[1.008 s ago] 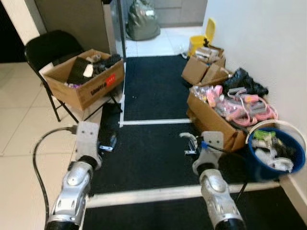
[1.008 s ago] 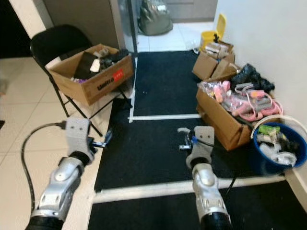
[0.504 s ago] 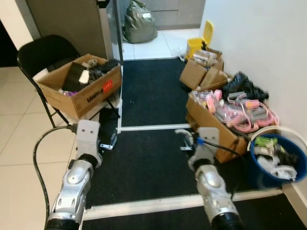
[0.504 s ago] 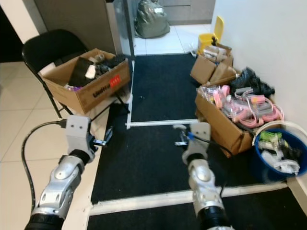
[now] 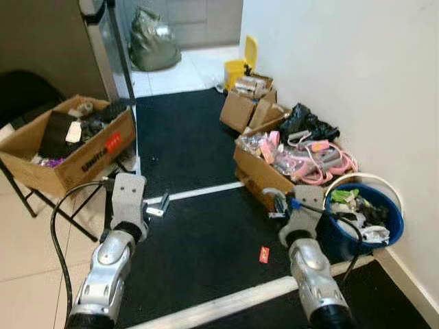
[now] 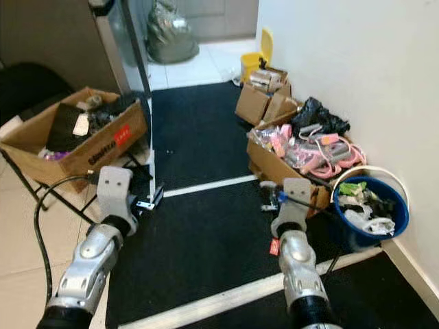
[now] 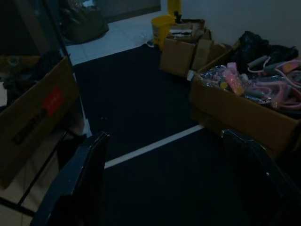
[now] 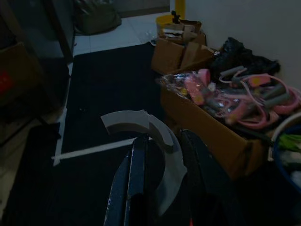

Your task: Picking trash to rubbish bin

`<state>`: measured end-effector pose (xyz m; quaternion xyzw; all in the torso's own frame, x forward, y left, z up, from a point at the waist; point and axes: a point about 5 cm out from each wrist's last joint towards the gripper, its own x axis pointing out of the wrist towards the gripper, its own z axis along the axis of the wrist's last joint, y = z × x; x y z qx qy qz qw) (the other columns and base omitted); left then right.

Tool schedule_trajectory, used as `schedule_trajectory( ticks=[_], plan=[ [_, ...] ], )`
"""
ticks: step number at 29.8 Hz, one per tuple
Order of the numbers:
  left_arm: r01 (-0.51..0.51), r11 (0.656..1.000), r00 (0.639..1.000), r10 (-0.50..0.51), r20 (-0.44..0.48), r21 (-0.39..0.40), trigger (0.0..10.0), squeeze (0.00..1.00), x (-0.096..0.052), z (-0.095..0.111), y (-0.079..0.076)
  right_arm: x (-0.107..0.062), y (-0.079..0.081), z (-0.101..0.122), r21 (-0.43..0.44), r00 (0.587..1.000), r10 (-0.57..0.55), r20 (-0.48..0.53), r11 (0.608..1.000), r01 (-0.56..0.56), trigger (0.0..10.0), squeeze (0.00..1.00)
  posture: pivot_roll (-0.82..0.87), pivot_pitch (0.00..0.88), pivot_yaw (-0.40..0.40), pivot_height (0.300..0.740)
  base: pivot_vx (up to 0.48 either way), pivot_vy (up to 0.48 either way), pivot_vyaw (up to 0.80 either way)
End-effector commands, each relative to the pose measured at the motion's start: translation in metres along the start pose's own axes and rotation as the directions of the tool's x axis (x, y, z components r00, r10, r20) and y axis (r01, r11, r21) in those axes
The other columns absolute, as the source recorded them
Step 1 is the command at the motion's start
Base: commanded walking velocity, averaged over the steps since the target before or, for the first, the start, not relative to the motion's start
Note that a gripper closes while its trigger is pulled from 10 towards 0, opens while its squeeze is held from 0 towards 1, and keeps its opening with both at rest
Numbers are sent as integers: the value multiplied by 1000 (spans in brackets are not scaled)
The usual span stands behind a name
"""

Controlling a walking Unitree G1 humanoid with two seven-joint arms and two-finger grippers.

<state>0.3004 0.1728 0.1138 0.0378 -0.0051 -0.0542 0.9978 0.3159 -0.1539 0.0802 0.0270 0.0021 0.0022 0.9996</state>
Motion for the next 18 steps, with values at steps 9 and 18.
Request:
schedule_trajectory(
  ticks=[9,18],
  plan=[
    [-13,1000,1000,13,-10,17,10000,0,-2,-3,8,-1,4,-4,3,1000,5,-6,1000,-5,10000,0,-8,67,40,740,307,0,0],
    [-14,1000,1000,14,-11,15,10000,0,-2,-3,6,-1,3,-6,-7,1000,1,-20,1000,-2,10000,0,-8,70,34,740,306,0,0]
  ],
)
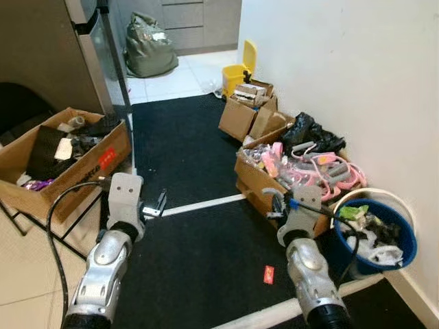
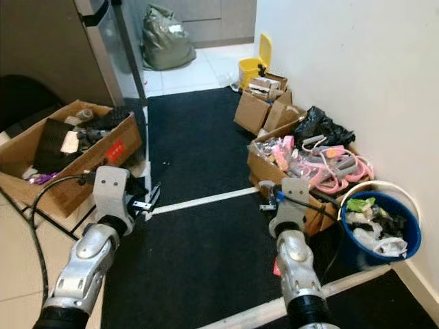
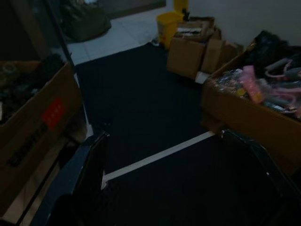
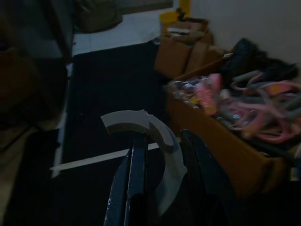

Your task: Picking trash to rubbish bin

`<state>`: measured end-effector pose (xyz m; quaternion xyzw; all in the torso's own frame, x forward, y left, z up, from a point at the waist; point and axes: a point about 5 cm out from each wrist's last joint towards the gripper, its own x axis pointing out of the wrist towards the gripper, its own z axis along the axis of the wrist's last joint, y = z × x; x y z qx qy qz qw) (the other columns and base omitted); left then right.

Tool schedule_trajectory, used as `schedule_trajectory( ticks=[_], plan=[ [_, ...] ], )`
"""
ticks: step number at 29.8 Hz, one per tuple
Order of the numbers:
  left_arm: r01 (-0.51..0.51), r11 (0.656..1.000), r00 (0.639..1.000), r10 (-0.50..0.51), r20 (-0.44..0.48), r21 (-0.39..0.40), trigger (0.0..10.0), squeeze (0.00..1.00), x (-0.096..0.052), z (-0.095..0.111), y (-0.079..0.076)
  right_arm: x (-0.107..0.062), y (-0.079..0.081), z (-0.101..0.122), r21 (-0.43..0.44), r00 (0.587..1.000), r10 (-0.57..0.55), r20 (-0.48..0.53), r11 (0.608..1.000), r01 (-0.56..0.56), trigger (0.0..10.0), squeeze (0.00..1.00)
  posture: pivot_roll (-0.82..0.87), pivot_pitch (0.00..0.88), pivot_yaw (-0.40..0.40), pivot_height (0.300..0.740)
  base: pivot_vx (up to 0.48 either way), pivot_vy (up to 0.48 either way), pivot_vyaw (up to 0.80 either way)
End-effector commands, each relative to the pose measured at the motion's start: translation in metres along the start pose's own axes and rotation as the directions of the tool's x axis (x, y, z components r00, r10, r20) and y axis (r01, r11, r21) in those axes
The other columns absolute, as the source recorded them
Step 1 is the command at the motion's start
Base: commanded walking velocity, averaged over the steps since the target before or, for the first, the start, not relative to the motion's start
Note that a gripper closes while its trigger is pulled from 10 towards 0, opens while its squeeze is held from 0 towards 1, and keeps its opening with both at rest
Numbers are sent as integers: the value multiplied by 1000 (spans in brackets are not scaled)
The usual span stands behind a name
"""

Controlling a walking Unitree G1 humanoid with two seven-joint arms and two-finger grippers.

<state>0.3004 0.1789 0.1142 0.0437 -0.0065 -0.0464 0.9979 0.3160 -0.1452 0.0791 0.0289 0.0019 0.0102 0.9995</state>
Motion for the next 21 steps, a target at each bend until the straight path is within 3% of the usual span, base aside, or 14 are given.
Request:
schedule_trajectory(
  ticks=[1,21],
  plan=[
    [-2,1000,1000,2,-14,3,10000,0,-2,-4,0,-1,-5,-5,-16,1000,-12,-22,1000,11,10000,0,-6,67,32,740,304,0,0],
    [-23,1000,1000,23,-19,9,10000,0,-4,-5,4,-1,-4,-4,-45,1000,6,-17,999,-7,10000,0,-4,84,23,740,306,0,0]
  ],
)
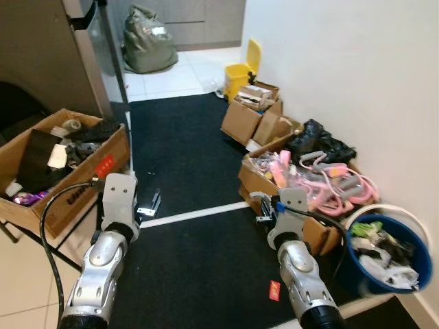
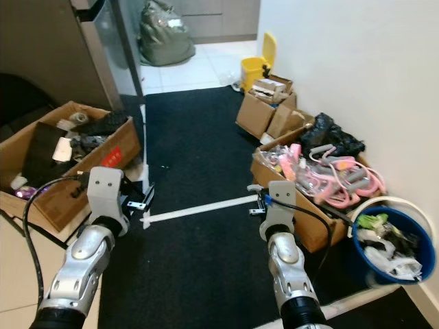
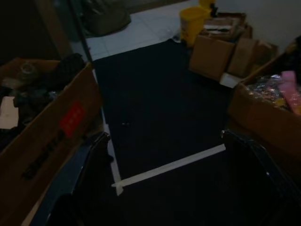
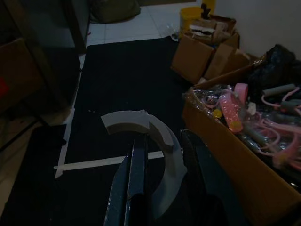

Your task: Picking trash to rubbish bin

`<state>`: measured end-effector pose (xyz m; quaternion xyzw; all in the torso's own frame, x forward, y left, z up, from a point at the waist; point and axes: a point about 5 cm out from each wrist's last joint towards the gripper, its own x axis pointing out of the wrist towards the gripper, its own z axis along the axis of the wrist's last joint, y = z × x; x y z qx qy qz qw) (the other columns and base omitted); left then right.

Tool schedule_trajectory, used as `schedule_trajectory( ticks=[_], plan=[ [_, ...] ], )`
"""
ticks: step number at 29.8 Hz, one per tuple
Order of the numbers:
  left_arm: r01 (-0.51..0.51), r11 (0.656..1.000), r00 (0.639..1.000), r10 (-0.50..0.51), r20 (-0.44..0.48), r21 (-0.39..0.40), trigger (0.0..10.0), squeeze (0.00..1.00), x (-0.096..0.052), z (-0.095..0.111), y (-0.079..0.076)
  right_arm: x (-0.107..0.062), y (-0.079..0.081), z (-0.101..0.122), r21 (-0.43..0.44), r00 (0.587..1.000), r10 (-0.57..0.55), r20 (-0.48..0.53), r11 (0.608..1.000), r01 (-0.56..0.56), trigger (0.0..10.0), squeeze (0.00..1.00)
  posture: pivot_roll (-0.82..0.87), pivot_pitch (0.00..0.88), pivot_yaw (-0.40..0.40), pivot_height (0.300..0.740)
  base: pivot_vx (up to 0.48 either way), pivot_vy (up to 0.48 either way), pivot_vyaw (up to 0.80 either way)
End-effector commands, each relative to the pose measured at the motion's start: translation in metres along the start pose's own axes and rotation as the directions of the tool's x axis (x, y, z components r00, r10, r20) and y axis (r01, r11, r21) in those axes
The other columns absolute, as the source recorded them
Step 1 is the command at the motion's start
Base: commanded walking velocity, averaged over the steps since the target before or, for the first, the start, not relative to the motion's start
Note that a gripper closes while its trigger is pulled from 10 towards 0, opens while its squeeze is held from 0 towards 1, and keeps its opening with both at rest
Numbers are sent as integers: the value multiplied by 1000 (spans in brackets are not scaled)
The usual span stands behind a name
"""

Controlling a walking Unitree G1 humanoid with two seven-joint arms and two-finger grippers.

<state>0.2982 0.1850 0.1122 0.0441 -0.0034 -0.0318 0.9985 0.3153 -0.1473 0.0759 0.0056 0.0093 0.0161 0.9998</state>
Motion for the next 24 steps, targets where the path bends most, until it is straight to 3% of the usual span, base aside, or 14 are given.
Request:
schedule_trajectory(
  ticks=[1,24],
  plan=[
    [-4,1000,1000,4,-12,3,10000,0,-2,-3,-1,-1,-1,-1,-2,1000,2,-1,1000,-2,10000,0,-4,84,24,740,307,0,0],
    [0,1000,1000,0,-13,5,10000,0,-2,-2,-2,1,1,-1,-26,1000,10,0,1000,-10,10000,0,-4,92,26,740,306,0,0]
  ],
)
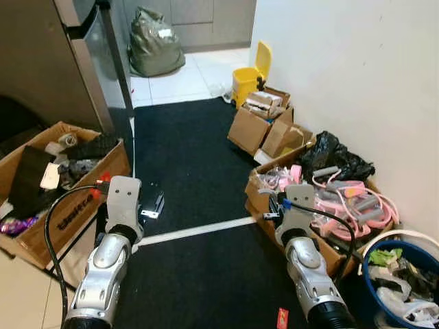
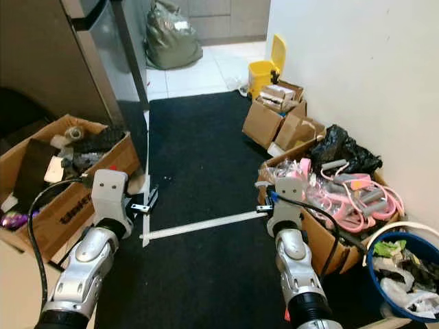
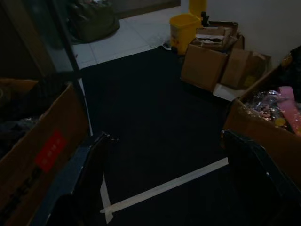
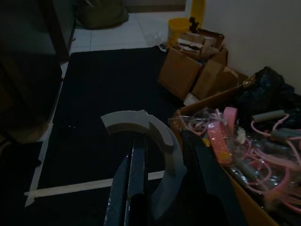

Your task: Picking trash to rubbish bin

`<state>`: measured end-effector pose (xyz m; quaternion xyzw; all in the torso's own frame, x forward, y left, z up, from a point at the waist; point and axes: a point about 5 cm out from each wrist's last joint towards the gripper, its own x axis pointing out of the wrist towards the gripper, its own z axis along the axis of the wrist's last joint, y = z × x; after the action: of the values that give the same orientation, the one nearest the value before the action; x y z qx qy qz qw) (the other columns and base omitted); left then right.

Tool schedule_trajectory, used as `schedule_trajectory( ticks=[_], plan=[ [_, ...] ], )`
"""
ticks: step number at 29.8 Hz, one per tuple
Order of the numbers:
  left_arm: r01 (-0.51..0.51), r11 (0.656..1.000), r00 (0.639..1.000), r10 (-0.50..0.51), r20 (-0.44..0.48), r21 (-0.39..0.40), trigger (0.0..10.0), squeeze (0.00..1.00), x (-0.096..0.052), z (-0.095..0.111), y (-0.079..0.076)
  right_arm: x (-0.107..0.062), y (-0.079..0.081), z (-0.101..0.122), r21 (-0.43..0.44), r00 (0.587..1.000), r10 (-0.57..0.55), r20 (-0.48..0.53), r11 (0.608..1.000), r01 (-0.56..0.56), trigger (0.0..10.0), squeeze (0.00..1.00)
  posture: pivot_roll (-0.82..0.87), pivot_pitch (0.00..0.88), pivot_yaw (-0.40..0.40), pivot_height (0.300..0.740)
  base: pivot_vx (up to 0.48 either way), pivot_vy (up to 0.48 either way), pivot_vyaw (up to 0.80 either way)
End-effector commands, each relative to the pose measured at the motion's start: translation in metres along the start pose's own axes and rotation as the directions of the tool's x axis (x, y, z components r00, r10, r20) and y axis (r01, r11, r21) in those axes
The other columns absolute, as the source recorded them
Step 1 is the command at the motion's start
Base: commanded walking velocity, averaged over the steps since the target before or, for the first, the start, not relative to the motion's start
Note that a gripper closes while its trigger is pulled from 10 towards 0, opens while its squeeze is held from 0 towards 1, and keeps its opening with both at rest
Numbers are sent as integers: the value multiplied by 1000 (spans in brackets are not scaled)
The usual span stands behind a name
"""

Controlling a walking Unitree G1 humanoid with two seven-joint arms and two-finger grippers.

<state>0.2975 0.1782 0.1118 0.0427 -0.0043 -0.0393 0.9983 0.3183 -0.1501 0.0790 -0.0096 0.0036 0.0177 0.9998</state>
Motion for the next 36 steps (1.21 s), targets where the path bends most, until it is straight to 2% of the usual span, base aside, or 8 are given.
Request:
schedule_trajectory(
  ticks=[1,10,19,36],
  plan=[
    [-9,1000,1000,9,-17,10,10000,0,-2,-3,4,-2,4,-4,3,1000,5,-11,1000,-5,10000,0,-4,92,26,740,304,0,0],
    [1,1000,1000,-1,-14,13,10000,0,-2,-2,2,-3,3,-4,-5,1000,3,-10,1000,-3,10000,0,-2,97,25,740,305,0,0],
    [-9,1000,1000,10,-12,14,10000,0,-2,-1,5,-1,10,-3,-21,1000,28,-8,999,-28,10000,0,7,91,26,740,305,0,0],
    [-4,1000,1000,5,-14,15,10000,0,-1,-1,4,-1,10,-3,-29,1000,28,-4,999,-28,10000,0,5,91,31,740,306,0,708]
  ],
)
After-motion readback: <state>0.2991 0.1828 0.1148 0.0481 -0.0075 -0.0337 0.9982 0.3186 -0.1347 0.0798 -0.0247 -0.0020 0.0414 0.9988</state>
